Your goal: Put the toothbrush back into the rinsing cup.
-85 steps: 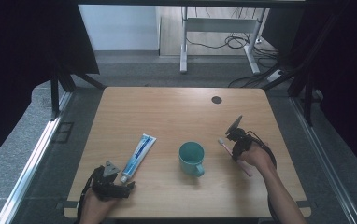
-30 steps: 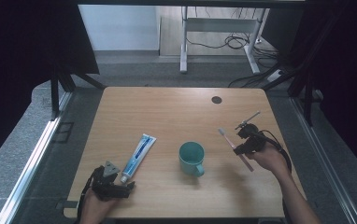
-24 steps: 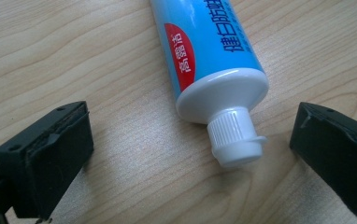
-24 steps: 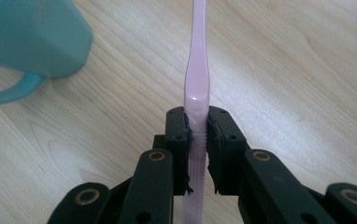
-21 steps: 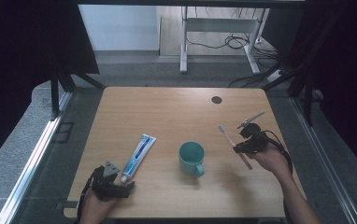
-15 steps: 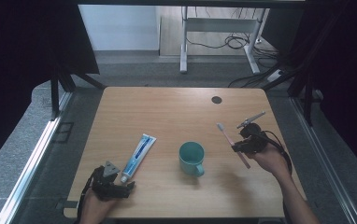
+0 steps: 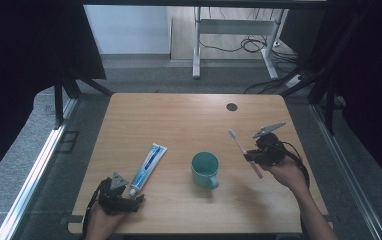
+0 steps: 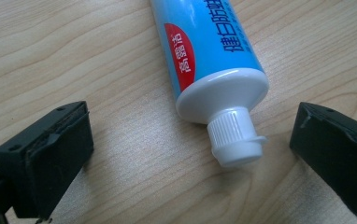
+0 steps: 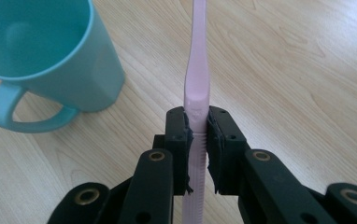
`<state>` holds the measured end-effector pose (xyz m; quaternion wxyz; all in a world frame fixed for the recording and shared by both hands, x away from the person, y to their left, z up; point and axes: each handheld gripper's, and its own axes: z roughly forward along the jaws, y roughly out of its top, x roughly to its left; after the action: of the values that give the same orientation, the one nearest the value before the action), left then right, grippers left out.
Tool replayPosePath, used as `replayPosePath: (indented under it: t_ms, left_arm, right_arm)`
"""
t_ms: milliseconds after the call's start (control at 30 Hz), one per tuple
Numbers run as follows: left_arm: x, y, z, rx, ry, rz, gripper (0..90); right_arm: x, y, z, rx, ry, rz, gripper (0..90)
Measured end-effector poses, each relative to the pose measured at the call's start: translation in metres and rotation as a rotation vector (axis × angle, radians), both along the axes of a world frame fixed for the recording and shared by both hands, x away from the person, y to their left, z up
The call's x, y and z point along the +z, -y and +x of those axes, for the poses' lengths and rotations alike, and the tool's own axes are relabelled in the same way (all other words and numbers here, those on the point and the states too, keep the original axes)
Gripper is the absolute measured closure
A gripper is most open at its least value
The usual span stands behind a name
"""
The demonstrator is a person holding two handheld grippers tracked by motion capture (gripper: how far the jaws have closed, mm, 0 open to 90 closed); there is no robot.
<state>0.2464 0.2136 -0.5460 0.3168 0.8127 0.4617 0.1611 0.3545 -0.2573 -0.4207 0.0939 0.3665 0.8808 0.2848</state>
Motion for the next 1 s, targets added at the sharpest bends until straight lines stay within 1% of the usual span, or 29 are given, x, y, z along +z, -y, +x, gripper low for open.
replayPosePath:
  t_ms: [200, 267, 300, 333, 367, 533, 667, 767, 800, 1000]
  left_arm:
    - [0.0, 0.0, 0.0, 0.0, 0.0, 0.0, 0.0]
    - [0.0, 0.0, 0.0, 0.0, 0.0, 0.0, 0.0]
    - [0.0, 0.0, 0.0, 0.0, 0.0, 0.0, 0.0]
    - [0.0, 0.0, 0.0, 0.0, 0.0, 0.0, 0.0]
    - [0.0, 0.0, 0.0, 0.0, 0.0, 0.0, 0.0]
    - [0.0, 0.0, 0.0, 0.0, 0.0, 0.0, 0.0]
    - [0.0, 0.0, 0.0, -0.002, 0.001, 0.001, 0.0]
    - [0.0, 0.0, 0.0, -0.002, 0.001, 0.001, 0.0]
    - [0.0, 0.0, 0.0, -0.002, 0.001, 0.001, 0.0]
    - [0.0, 0.0, 0.0, -0.002, 0.001, 0.001, 0.0]
  right_arm:
    - [0.001, -0.001, -0.003, 0.017, 0.039, 0.033, 78.3]
    - [0.001, -0.002, -0.004, 0.019, 0.054, 0.049, 78.3]
    - [0.001, -0.002, -0.004, 0.019, 0.054, 0.049, 78.3]
    - [0.001, -0.002, -0.005, 0.021, 0.068, 0.067, 78.3]
    - [0.001, -0.002, -0.005, 0.024, 0.072, 0.074, 78.3]
    - [0.002, -0.003, -0.007, 0.025, 0.103, 0.099, 78.4]
    - [0.005, -0.006, -0.009, 0.035, 0.117, 0.123, 78.4]
    - [0.007, -0.008, -0.01, 0.038, 0.127, 0.127, 78.4]
    - [0.009, -0.01, -0.01, 0.042, 0.127, 0.138, 78.4]
    - [0.015, -0.016, -0.01, 0.056, 0.148, 0.163, 78.4]
